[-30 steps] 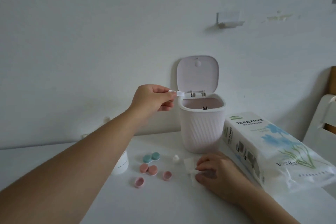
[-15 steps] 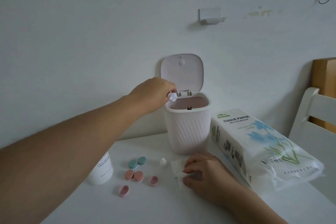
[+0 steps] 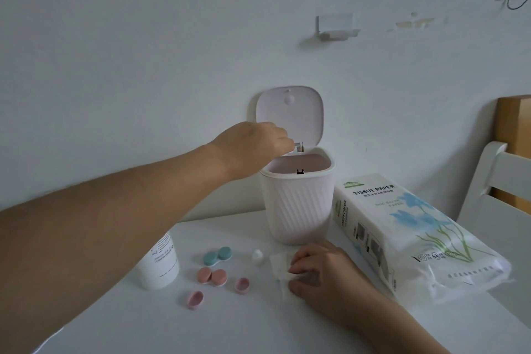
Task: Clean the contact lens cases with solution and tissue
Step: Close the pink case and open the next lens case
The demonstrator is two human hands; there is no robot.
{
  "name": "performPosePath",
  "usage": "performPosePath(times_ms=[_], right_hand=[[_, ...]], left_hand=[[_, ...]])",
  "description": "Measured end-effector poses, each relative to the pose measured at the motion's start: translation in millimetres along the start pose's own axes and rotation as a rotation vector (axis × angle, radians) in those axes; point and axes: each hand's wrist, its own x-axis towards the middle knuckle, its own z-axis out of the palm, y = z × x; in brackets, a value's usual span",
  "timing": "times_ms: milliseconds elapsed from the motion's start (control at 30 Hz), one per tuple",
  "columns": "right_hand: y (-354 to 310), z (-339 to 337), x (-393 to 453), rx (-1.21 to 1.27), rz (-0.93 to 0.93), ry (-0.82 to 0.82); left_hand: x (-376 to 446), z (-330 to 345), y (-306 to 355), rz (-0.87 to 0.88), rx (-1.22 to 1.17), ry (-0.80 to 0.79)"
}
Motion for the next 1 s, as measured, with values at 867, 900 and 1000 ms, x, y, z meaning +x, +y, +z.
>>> performPosePath(times_ms=[867,900,1000], right_hand=[[0,0,1,-0.006,0.015,-0.022],[0,0,0,-0.008,0.013,-0.023],[1,0,1,-0.004,0.014,-0.026]], left_hand=[[-1,-12,2,0.165,0.184,-0.039],[-1,-12,0,0.156,0.190,-0.033],[-2,-11,-5,0.098,0.160,-0.040]])
